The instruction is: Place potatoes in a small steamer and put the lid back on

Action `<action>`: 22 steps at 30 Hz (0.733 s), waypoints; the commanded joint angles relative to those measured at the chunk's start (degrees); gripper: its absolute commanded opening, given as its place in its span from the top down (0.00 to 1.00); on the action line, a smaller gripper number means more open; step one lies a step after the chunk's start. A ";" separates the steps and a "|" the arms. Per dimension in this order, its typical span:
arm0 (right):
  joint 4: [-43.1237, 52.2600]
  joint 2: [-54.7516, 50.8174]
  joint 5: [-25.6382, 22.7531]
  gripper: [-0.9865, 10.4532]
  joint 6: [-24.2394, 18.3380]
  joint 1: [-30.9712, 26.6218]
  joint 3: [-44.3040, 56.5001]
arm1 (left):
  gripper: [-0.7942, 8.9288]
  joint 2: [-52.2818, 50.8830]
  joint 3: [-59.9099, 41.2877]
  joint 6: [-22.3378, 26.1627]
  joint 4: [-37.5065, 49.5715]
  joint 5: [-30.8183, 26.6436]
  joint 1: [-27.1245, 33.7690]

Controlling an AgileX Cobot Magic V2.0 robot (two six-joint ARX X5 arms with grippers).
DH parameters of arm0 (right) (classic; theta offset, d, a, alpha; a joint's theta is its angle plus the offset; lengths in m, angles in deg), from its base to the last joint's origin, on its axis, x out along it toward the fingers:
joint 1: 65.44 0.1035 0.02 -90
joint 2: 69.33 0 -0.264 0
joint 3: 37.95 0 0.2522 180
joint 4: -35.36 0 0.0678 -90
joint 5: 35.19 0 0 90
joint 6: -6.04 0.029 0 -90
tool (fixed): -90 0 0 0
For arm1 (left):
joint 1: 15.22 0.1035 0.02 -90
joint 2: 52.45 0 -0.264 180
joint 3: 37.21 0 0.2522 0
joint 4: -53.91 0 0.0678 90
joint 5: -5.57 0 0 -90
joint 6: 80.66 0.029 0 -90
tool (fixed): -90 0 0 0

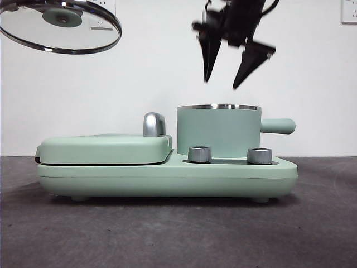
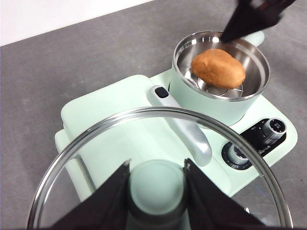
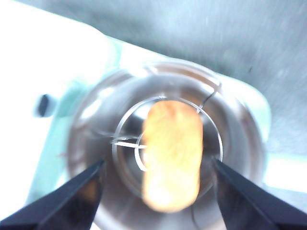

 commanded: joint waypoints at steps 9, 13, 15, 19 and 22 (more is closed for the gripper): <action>-4.44 -20.31 -3.34 0.61 -3.23 0.11 15.17 | 0.90 1.75 0.85 -1.64 6.47 0.37 -1.07; -4.44 -30.99 -4.85 0.61 -3.26 0.13 25.57 | 0.90 2.97 0.85 -1.81 8.90 0.37 -2.60; -4.44 -36.79 -5.01 0.61 -3.26 0.55 31.36 | 0.90 4.11 0.87 -2.19 9.77 0.37 -3.76; -2.93 -47.74 -5.95 0.61 -3.21 2.75 42.95 | 0.90 7.39 0.92 -3.06 12.55 0.35 -6.43; 3.72 -57.27 -5.88 0.61 -0.50 4.28 53.11 | 0.90 10.62 1.70 -3.37 14.43 0.31 -8.39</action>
